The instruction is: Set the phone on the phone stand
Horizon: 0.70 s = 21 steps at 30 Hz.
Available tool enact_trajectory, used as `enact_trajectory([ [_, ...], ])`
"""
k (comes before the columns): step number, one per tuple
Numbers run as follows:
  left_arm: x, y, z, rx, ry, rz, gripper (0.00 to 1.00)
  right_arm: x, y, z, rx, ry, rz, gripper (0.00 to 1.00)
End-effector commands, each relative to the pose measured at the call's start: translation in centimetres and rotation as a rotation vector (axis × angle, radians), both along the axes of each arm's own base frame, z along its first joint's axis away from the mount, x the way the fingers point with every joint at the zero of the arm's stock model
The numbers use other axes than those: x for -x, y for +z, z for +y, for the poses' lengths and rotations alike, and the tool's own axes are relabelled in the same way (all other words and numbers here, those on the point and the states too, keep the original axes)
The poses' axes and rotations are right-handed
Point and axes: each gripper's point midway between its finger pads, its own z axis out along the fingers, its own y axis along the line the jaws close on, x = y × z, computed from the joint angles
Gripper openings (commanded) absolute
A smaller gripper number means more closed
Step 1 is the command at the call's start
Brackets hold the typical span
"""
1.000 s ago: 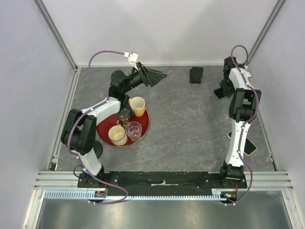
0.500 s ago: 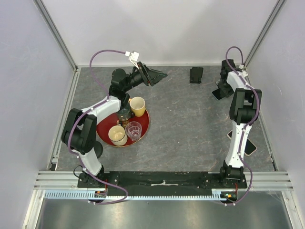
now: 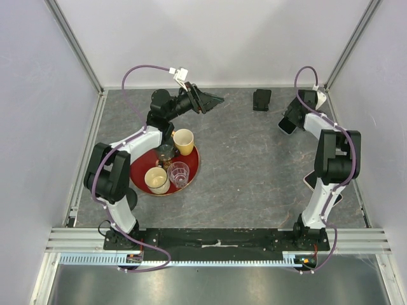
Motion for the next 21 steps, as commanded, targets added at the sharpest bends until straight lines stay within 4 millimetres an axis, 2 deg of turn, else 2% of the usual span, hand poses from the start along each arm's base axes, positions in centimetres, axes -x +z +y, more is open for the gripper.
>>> enact_trajectory([
  [1, -2.1, 0.8, -0.3, -0.023, 0.038, 0.031, 0.69, -3.9, 10.7, 2.3, 0.059, 0.170, -0.398, 0.00],
  [3, -3.0, -0.1, -0.7, -0.061, 0.041, 0.092, 0.58, -3.5, 11.8, 4.1, 0.064, 0.245, -0.440, 0.00],
  [4, -3.5, -0.8, -1.0, -0.089, 0.040, 0.130, 0.57, -3.7, 13.1, 4.6, 0.109, 0.278, -0.486, 0.00],
  [5, -3.7, -0.9, -1.0, -0.093, 0.039, 0.136, 0.57, -3.1, 14.3, 6.8, 0.139, 0.332, -0.516, 0.00],
  [7, -3.9, -1.2, -1.1, -0.094, 0.041, 0.147, 0.58, -2.7, 16.8, 9.2, 0.247, 0.430, -0.590, 0.00],
  [8, -4.0, -1.1, -1.1, -0.093, 0.041, 0.147, 0.59, -1.9, 18.0, 10.4, 0.280, 0.473, -0.621, 0.00],
  [9, -4.0, -1.3, -1.1, -0.095, 0.040, 0.148, 0.63, -1.2, 18.7, 13.5, 0.296, 0.551, -0.653, 0.00],
  [11, -4.0, -1.6, -1.2, -0.112, 0.034, 0.146, 0.67, 0.3, 20.6, 17.3, 0.353, 0.689, -0.735, 0.00],
  [13, -4.3, -1.7, -1.0, -0.144, 0.040, 0.115, 0.73, 1.2, 21.2, 19.9, 0.358, 0.811, -0.773, 0.00],
  [14, -4.4, -2.2, -0.9, -0.161, 0.039, 0.128, 0.75, 2.0, 21.4, 22.2, 0.354, 0.917, -0.794, 0.00],
  [15, -4.7, -2.3, -0.3, -0.167, 0.042, 0.122, 0.77, 2.4, 21.4, 23.4, 0.367, 0.983, -0.801, 0.00],
  [16, -4.2, -2.1, -0.3, -0.162, -0.003, 0.121, 0.77, 2.9, 21.1, 24.5, 0.373, 1.028, -0.797, 0.00],
  [17, -4.3, -2.6, -0.2, -0.160, -0.033, 0.131, 0.77, 3.8, 20.9, 26.5, 0.377, 1.099, -0.807, 0.00],
  [19, -4.0, -2.4, 0.4, -0.143, -0.122, 0.155, 0.77, 4.4, 20.3, 27.7, 0.409, 1.174, -0.789, 0.00],
  [21, -4.5, -2.3, 1.3, -0.113, -0.124, 0.177, 0.77, 4.8, 20.3, 29.1, 0.404, 1.237, -0.787, 0.00],
])
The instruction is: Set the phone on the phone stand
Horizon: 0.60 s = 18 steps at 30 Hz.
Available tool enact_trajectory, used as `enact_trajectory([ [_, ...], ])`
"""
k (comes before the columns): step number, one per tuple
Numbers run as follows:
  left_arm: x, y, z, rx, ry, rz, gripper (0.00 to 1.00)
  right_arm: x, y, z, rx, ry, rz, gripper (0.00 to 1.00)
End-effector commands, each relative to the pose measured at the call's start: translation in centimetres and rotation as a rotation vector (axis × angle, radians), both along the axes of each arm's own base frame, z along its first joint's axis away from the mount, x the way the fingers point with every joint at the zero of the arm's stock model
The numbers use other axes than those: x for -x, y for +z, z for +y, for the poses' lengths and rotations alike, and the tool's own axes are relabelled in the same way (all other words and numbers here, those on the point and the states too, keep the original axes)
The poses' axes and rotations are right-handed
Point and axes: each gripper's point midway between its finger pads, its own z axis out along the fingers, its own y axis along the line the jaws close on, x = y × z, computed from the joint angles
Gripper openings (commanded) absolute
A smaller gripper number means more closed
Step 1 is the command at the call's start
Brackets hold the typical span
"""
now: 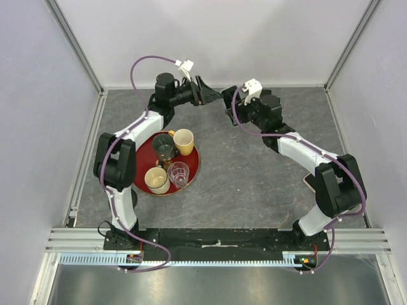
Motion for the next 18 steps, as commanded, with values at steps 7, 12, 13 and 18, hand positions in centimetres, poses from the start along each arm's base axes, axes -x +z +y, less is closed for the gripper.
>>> enact_trajectory([
  [7, -0.1, 0.2, 1.2, 0.049, -0.123, 0.000, 0.76, 1.5, 4.6, 3.9, 0.073, 0.204, -0.164, 0.00],
  [12, 0.3, 0.5, 0.6, 0.054, -0.140, -0.010, 0.75, 1.9, 5.4, 4.7, 0.073, 0.218, -0.181, 0.00],
  [13, 0.6, 0.6, 0.4, 0.053, -0.158, -0.020, 0.75, 1.9, 5.4, 4.7, 0.076, 0.217, -0.178, 0.00],
  [18, 2.1, 0.5, -1.3, 0.030, -0.271, -0.075, 0.75, 2.3, 5.8, 5.5, 0.079, 0.228, -0.195, 0.00],
])
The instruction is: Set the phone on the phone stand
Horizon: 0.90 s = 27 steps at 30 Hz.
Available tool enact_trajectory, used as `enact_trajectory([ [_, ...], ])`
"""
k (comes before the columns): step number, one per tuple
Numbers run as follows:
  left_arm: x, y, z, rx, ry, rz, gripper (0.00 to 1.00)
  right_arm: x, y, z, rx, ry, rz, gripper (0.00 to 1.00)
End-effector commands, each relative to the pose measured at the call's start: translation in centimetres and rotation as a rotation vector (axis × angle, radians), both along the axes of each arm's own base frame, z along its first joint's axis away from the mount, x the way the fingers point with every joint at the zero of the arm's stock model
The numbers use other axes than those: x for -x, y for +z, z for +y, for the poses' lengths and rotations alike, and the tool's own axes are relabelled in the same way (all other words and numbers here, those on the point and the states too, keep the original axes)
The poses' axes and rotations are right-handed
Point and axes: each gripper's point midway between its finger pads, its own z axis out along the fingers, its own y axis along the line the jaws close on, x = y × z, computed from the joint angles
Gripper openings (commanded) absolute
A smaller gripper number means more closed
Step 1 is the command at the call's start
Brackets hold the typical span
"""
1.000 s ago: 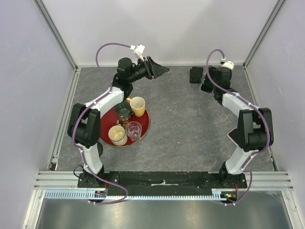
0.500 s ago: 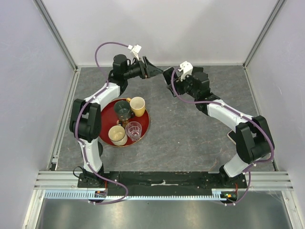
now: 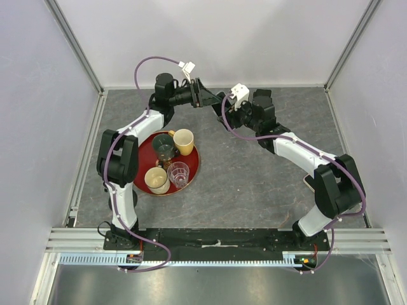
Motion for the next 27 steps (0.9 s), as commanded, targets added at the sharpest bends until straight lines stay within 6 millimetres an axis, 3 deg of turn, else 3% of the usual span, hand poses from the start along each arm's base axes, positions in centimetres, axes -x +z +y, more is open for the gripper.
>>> enact_trajectory([
  [1, 1.6, 1.8, -1.9, 0.007, -0.139, -0.116, 0.73, -0.5, 6.8, 1.3, -0.065, 0.035, -0.183, 0.00],
  [2, 1.8, 1.4, -2.0, -0.004, -0.146, -0.106, 0.68, -0.4, 6.8, 1.5, -0.066, 0.035, -0.184, 0.00],
  [4, 1.5, 1.6, -1.9, -0.008, -0.131, -0.119, 0.43, -0.7, 6.6, 1.5, -0.064, 0.030, -0.182, 0.00],
  [5, 1.4, 2.4, -1.7, -0.001, -0.115, -0.148, 0.29, -0.8, 6.6, 1.5, -0.063, 0.026, -0.181, 0.03],
  [6, 1.5, 2.1, -1.4, -0.001, -0.098, -0.155, 0.25, -0.9, 6.5, 1.6, -0.061, 0.024, -0.174, 0.09],
  [7, 1.4, 2.5, -1.3, 0.004, -0.067, -0.178, 0.20, -1.2, 5.8, 1.6, -0.052, 0.018, -0.154, 0.43],
  [9, 2.1, 3.7, -0.7, 0.021, -0.034, -0.280, 0.02, -1.7, 5.2, 1.4, -0.051, -0.010, -0.143, 0.63],
  [10, 2.0, 4.3, -0.3, 0.027, 0.009, -0.314, 0.02, -2.1, 4.7, 1.3, -0.066, -0.026, -0.136, 0.79],
  [12, 1.7, 4.3, 0.9, 0.039, 0.127, -0.397, 0.02, -2.6, 4.1, 1.3, -0.087, -0.044, -0.122, 0.96],
  [13, 2.5, 6.7, 1.8, 0.068, 0.177, -0.473, 0.02, -3.3, 3.6, 1.8, -0.098, -0.039, -0.091, 0.98],
  [14, 2.6, 7.4, 2.5, 0.086, 0.229, -0.509, 0.02, -3.7, 3.3, 2.0, -0.105, -0.039, -0.066, 0.98],
  [15, 2.4, 6.0, 3.9, 0.088, 0.334, -0.485, 0.02, -4.1, 2.6, 2.2, -0.105, -0.046, -0.012, 0.98],
  [16, 3.5, 9.4, 5.1, 0.166, 0.395, -0.602, 0.02, -5.4, 2.9, 2.5, -0.151, -0.063, 0.023, 0.98],
  [17, 3.9, 7.9, 6.1, 0.175, 0.450, -0.570, 0.02, -5.9, 2.8, 2.6, -0.186, -0.075, 0.061, 0.98],
  [18, 3.4, 8.7, 7.8, 0.222, 0.564, -0.578, 0.02, -6.4, 2.9, 2.8, -0.223, -0.076, 0.088, 0.98],
  [19, 4.2, 10.4, 8.9, 0.295, 0.609, -0.628, 0.02, -6.7, 3.3, 3.3, -0.324, -0.039, 0.159, 0.98],
  [20, 4.6, 9.6, 9.9, 0.335, 0.640, -0.599, 0.02, -6.6, 3.7, 3.7, -0.388, -0.009, 0.192, 0.98],
  [21, 4.6, 9.8, 10.9, 0.387, 0.688, -0.588, 0.02, -6.9, 5.6, 4.0, -0.476, 0.032, 0.167, 0.98],
  [22, 5.5, 10.6, 11.7, 0.474, 0.700, -0.630, 0.02, -6.4, 5.5, 4.4, -0.549, 0.101, 0.215, 0.98],
  [24, 5.3, 9.9, 12.6, 0.556, 0.715, -0.512, 0.02, -6.0, 7.5, 5.1, -0.738, 0.161, 0.250, 0.98],
  [27, 5.7, 10.3, 11.8, 0.570, 0.679, -0.511, 0.02, -4.9, 8.4, 6.6, -0.835, 0.249, 0.294, 0.98],
])
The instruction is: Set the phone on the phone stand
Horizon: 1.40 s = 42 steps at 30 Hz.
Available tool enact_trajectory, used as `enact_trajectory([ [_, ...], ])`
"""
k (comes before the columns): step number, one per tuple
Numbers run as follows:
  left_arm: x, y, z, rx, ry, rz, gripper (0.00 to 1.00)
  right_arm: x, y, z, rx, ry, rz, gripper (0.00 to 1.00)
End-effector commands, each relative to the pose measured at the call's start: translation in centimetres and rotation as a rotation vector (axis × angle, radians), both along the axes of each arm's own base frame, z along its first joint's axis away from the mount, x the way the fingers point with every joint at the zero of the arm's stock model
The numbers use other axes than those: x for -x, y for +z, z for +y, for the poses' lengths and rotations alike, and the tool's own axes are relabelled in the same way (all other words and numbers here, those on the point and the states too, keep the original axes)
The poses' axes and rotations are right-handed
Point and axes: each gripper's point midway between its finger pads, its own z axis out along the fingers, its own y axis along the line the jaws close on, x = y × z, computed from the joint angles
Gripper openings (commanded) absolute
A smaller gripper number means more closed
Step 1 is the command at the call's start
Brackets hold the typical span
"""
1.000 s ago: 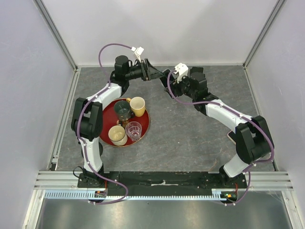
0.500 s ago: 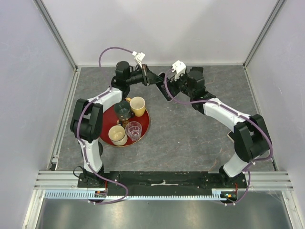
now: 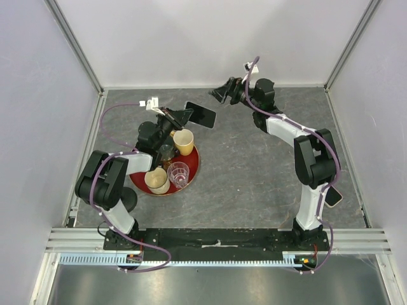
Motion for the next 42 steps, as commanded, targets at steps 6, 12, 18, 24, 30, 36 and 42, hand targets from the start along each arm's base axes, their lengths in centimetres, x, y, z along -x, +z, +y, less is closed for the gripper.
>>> enact_trajectory([
  [6, 3.9, 15.0, 2.5, 0.308, 0.043, -0.488, 0.02, 3.4, 3.9, 3.0, -0.317, 0.204, 0.036, 0.98],
  [12, 2.9, 19.0, 2.4, 0.374, 0.026, -0.565, 0.02, 4.5, 4.3, 3.1, -0.353, 0.247, 0.028, 0.98],
  [18, 3.3, 19.9, 2.4, 0.378, 0.018, -0.589, 0.02, 3.1, 2.7, 1.8, -0.277, 0.128, 0.049, 0.98],
  [24, 3.3, 20.2, 2.8, 0.375, 0.039, -0.601, 0.02, 4.0, 3.0, 2.4, -0.339, 0.202, 0.036, 0.98],
  [30, 3.1, 20.9, 3.6, 0.398, 0.050, -0.607, 0.02, 4.5, 2.8, 3.0, -0.399, 0.257, 0.029, 0.95],
  [36, 3.3, 21.8, 3.7, 0.385, 0.045, -0.640, 0.02, 2.5, 0.6, 2.2, -0.300, 0.123, 0.075, 0.96],
  [42, 2.2, 22.1, 3.7, 0.415, 0.025, -0.631, 0.02, 2.8, 1.1, 2.2, -0.292, 0.154, 0.078, 0.97],
])
